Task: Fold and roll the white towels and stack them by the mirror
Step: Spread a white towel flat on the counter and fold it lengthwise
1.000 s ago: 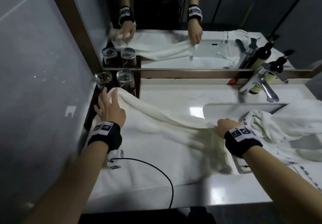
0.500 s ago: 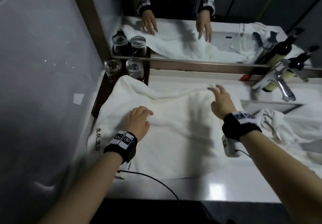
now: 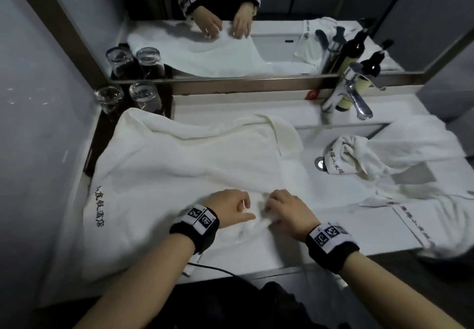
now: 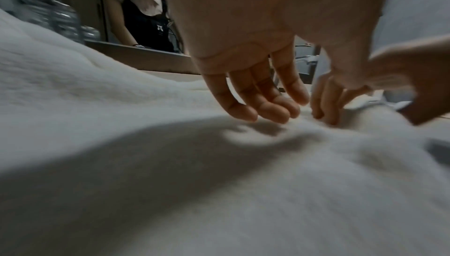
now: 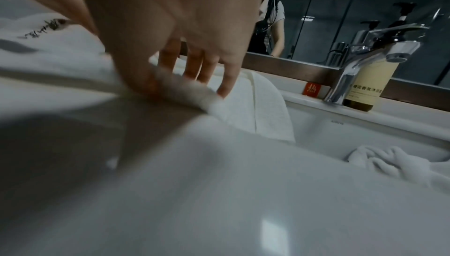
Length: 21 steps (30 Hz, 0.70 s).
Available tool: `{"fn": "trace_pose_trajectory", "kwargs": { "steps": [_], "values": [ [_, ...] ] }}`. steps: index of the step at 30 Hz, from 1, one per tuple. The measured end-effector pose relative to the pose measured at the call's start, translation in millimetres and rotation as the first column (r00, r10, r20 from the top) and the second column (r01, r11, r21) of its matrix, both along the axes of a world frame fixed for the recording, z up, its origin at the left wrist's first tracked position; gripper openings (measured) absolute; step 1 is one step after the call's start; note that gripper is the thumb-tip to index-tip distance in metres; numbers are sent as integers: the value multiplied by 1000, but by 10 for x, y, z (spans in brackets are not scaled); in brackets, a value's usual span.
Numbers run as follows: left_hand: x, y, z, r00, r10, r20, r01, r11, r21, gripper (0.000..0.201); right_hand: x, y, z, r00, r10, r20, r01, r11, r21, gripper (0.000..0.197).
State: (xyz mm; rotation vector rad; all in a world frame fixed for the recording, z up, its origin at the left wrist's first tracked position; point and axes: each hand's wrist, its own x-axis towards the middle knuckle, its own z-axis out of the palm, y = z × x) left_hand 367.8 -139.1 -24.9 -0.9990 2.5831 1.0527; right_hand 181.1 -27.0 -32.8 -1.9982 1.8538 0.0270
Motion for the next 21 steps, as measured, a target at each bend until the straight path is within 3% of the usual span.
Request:
{"fn": "trace_pose_trajectory", "kwargs": {
  "steps": [3,6,10,13,16,21],
  "values": [
    [-153,261,-70,993,-99,60,102,993,-51,49,-16,7,2,996,-90,13,91,991,-97,19],
    [-238,454,-129,990,-94,103,111,979,-173,34,-30,18,16,984,-169,51,176,970,-170,14],
    [-192,560,-129,982,20,188,14,984,-176,19,-136,133,30,980,-111,-165,88,986,-140,15],
    [-45,659,-123,958,26,285,25,984,-175,25,-274,200,80,944,-165,-286,85,959,-272,21],
    [145,801,-145,936,66,347,-3,984,-178,30,-533,254,73,956,-257,-144,216,944,-248,7],
    [313,988,-159,908,122,400,-39,977,-210,30,-1068,484,75,924,-369,-100,330,901,-282,16]
  ]
}}
